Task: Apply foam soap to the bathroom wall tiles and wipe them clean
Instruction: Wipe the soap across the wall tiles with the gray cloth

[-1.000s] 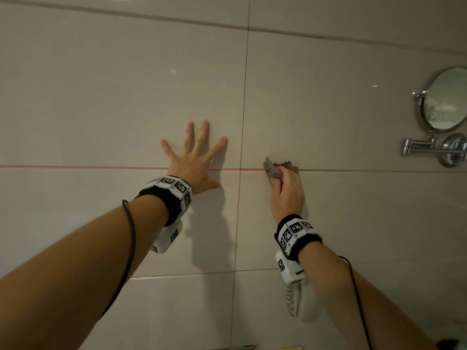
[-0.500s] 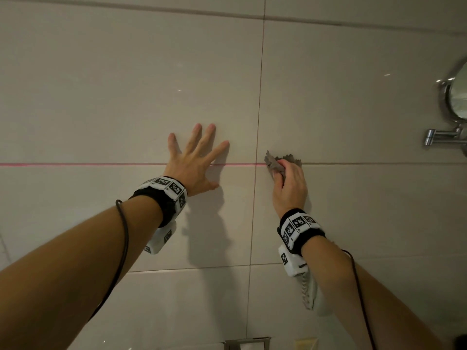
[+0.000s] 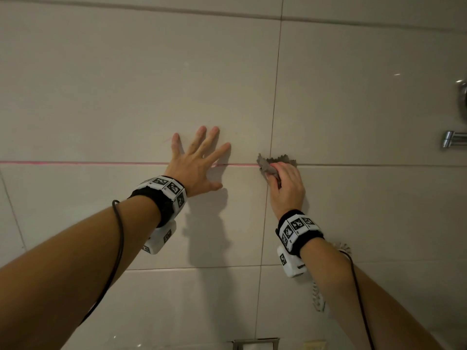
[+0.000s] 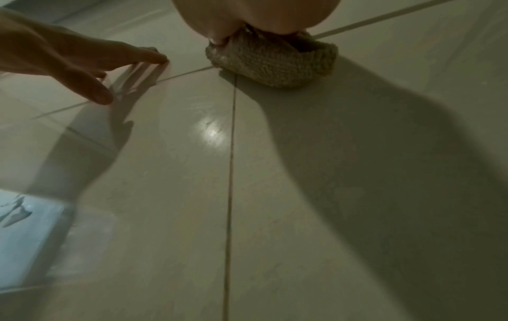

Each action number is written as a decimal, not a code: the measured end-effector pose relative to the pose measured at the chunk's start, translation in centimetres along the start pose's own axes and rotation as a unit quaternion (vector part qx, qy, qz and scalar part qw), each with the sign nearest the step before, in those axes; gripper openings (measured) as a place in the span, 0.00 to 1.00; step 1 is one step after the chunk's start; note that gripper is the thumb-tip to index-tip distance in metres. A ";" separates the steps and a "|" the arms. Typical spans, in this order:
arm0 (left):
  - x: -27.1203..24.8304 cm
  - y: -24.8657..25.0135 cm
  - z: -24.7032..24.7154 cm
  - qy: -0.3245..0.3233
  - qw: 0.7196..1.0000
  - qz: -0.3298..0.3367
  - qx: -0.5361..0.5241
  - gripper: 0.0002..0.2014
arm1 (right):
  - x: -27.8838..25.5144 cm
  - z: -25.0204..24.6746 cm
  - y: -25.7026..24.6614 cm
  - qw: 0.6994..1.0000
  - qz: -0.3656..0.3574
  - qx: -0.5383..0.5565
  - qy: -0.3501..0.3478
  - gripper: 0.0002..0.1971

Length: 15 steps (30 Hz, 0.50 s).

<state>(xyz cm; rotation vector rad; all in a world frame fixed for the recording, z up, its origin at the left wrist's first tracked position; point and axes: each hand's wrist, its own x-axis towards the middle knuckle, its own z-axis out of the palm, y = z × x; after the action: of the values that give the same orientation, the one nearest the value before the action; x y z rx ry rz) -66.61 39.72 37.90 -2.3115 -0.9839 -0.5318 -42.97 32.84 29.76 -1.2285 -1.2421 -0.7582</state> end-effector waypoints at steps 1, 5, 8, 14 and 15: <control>-0.1 0.0 0.0 -0.001 1.000 0.001 -0.010 0.51 | -0.2 0.2 -0.2 1.000 -0.001 0.000 -0.001 0.14; 0.4 0.2 -0.4 -0.009 0.999 0.010 -0.041 0.49 | -0.5 0.6 -1.1 0.999 0.011 -0.001 -0.030 0.21; 0.5 -0.1 -0.4 -0.018 0.999 0.013 -0.027 0.50 | -0.9 0.1 -0.5 0.997 -0.018 -0.022 -0.069 0.26; 0.5 -0.4 0.1 -0.014 1.000 0.019 -0.001 0.50 | -1.3 -0.2 0.9 0.990 -0.085 -0.067 -0.087 0.24; 0.5 -0.4 0.1 -0.013 1.000 0.018 0.001 0.50 | -1.3 -0.1 0.9 0.990 -0.088 -0.066 -0.086 0.24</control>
<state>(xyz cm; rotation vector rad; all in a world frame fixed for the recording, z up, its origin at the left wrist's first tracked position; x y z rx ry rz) -66.53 40.26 38.24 -2.3361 -0.9511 -0.4881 -42.35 32.79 28.32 -1.3266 -1.4749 -0.8890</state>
